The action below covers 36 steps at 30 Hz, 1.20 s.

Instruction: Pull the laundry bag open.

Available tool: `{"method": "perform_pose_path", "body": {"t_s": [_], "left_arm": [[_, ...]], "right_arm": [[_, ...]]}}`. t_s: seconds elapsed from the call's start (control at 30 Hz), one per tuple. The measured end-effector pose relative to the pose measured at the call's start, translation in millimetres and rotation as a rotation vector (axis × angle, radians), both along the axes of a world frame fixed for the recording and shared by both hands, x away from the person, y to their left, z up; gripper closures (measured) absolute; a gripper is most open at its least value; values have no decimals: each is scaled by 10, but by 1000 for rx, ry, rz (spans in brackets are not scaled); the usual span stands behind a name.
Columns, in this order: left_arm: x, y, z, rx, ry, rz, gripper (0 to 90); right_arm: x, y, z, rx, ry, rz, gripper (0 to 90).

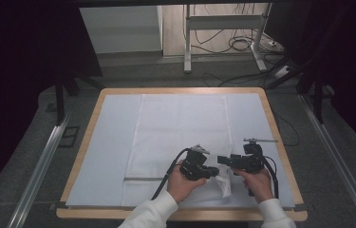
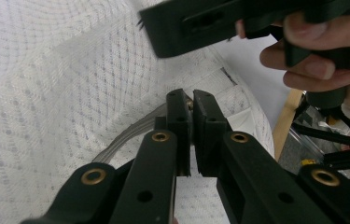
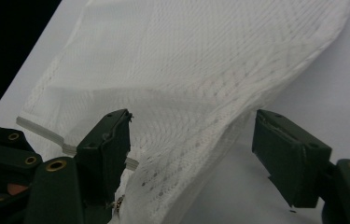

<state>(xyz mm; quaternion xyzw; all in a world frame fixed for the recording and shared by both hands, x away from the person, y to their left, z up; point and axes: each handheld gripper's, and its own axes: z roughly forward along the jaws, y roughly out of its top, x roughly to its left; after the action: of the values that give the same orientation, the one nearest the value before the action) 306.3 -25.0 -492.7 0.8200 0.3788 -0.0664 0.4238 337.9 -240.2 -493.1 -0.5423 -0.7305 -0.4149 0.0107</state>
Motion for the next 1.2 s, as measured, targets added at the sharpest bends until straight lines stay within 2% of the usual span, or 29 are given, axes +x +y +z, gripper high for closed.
{"method": "perform_pose_path", "body": {"t_s": [0.27,0.43,0.5,0.57,0.67,0.8,0.9,1.2], "left_arm": [[-6,-8,-6,2,1,-2,867],[-11,-19,-11,0,4,-2,868],[-12,-22,-13,0,4,-3,868],[-13,-25,-15,1,4,-2,868],[-13,-26,-14,4,3,-2,867],[-15,-31,-21,8,4,-3,868],[-16,-32,-29,9,6,-2,867],[-7,-23,-82,8,19,0,868]], "right_arm": [[5,81,-50,-20,20,13,331],[22,110,-90,-13,40,22,365],[32,118,-112,-4,51,24,404],[37,130,-129,4,65,34,464],[42,142,-152,13,78,64,601],[37,140,-159,14,77,87,788],[34,134,-152,17,69,105,878],[36,97,-163,33,81,116,883]]}}
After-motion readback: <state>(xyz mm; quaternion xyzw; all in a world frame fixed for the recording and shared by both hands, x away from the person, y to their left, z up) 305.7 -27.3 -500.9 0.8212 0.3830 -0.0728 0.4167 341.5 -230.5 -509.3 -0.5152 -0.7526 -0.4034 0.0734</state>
